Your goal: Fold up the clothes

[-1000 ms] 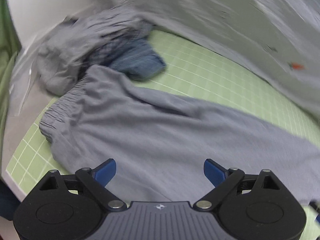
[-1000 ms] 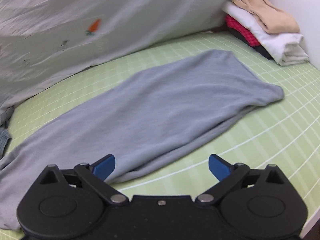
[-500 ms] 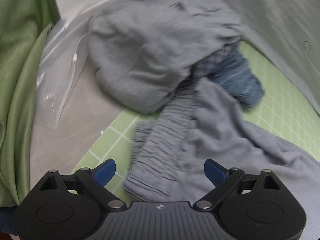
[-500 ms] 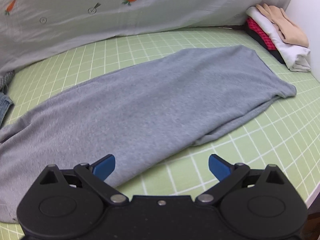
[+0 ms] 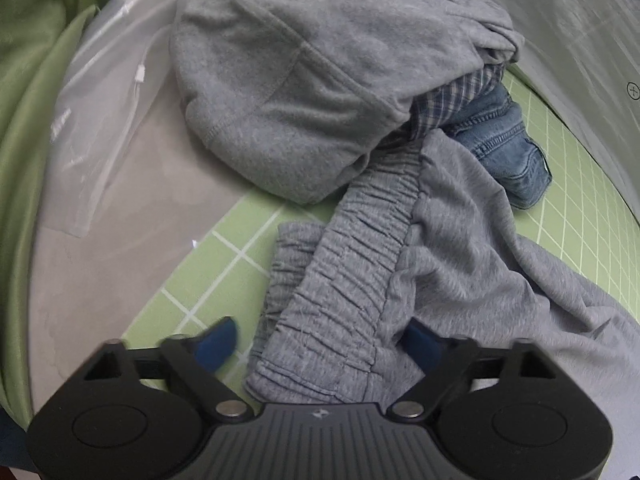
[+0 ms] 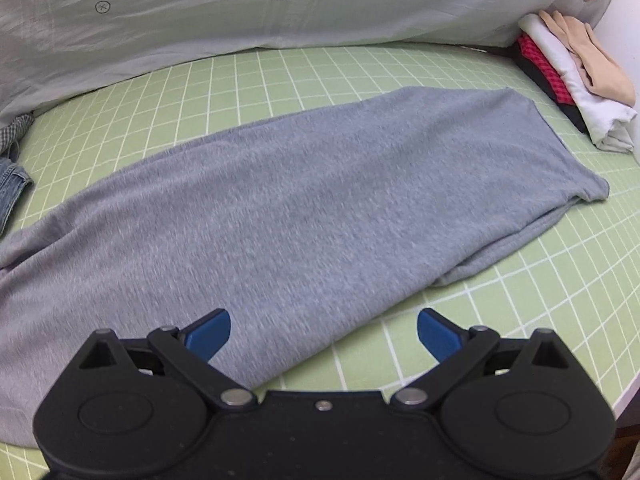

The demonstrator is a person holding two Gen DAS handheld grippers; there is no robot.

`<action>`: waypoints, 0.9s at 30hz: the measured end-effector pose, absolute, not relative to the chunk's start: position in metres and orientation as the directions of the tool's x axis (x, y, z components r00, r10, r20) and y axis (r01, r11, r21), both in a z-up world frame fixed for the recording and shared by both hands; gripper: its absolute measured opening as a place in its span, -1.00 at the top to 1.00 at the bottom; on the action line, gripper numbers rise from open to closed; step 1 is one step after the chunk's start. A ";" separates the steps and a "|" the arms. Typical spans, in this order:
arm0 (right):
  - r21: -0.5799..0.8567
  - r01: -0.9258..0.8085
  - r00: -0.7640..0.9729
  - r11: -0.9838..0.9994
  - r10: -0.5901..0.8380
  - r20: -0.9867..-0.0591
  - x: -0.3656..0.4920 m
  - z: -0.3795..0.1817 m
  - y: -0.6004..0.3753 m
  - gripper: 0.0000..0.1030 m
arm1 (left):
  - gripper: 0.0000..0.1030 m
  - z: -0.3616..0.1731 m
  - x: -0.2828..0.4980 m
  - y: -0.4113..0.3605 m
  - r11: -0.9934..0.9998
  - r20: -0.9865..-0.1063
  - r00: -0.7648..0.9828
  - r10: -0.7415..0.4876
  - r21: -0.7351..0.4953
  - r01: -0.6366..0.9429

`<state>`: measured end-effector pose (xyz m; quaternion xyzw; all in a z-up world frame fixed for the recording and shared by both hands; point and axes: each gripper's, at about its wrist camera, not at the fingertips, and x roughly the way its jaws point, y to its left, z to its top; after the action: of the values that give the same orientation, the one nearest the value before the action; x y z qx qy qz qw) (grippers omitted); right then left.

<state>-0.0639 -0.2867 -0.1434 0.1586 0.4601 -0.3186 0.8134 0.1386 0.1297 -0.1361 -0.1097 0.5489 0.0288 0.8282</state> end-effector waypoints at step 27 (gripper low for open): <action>0.159 0.691 0.505 0.705 -0.313 -0.804 -0.160 -0.139 -0.421 -0.95 | 0.61 -0.013 0.092 -0.146 0.953 -0.759 0.578 -0.301 -0.216 0.212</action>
<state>-0.1600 -0.4209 -0.1388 0.2381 0.3963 -0.3011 0.8340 0.0916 -0.1459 -0.0126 -0.0507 0.4360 -0.1446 0.8868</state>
